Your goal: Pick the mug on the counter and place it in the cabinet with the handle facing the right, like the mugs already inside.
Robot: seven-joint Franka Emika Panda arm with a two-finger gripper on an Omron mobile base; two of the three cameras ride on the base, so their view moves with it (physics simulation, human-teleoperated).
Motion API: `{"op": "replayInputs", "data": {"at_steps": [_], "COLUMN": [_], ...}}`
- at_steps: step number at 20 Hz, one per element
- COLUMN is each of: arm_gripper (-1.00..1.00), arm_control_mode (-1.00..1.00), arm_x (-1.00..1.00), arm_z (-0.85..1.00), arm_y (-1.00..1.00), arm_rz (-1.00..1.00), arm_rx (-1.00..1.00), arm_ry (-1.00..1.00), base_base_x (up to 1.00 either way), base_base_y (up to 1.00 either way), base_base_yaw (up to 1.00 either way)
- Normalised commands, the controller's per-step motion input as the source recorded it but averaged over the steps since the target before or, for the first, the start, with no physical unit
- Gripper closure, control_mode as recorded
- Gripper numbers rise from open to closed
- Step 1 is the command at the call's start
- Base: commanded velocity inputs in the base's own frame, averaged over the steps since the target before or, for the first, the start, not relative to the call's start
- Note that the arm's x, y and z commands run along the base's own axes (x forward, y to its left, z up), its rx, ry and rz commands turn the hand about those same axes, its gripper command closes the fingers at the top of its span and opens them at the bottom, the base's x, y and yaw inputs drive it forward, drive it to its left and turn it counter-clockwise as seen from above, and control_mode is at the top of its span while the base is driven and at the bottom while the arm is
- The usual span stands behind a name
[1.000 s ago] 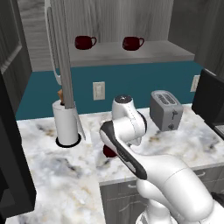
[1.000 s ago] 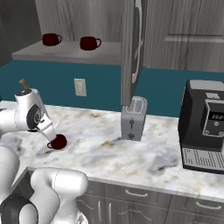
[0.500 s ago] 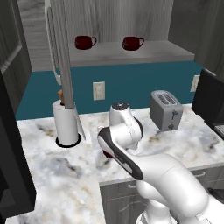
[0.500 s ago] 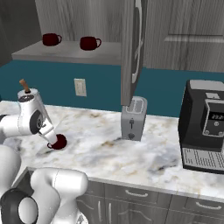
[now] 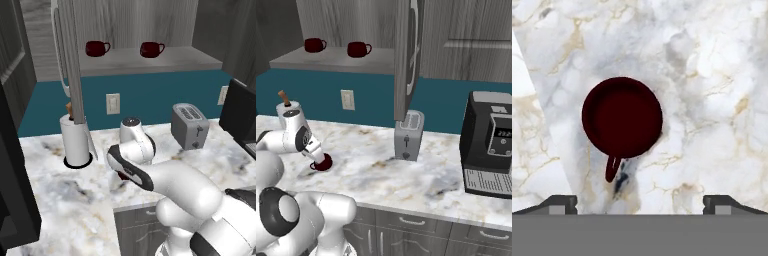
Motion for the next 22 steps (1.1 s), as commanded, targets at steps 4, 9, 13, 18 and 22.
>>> {"op": "replayInputs", "data": {"at_steps": [4,9,13,18,22], "arm_gripper": [-1.0,-1.0,-1.0,-1.0,-1.0], "arm_control_mode": [-1.0,-1.0,-1.0,-1.0,-1.0], "arm_x": [0.06,0.03,0.15,0.3,0.27], "arm_z": [-0.23,-0.35,-0.37,-0.16,0.0], "arm_y": [0.28,0.08,0.0,0.0,0.09], "arm_rz": [0.0,0.0,0.0,0.0,-0.01], "arm_rx": [-0.03,-0.01,0.0,0.0,-0.01], "arm_ry": [0.0,0.0,0.0,0.01,0.02], "base_base_x": [0.0,0.0,0.0,0.0,0.0], "base_base_y": [0.0,0.0,0.0,0.0,0.0], "base_base_yaw": [0.0,0.0,0.0,0.0,0.0]}}
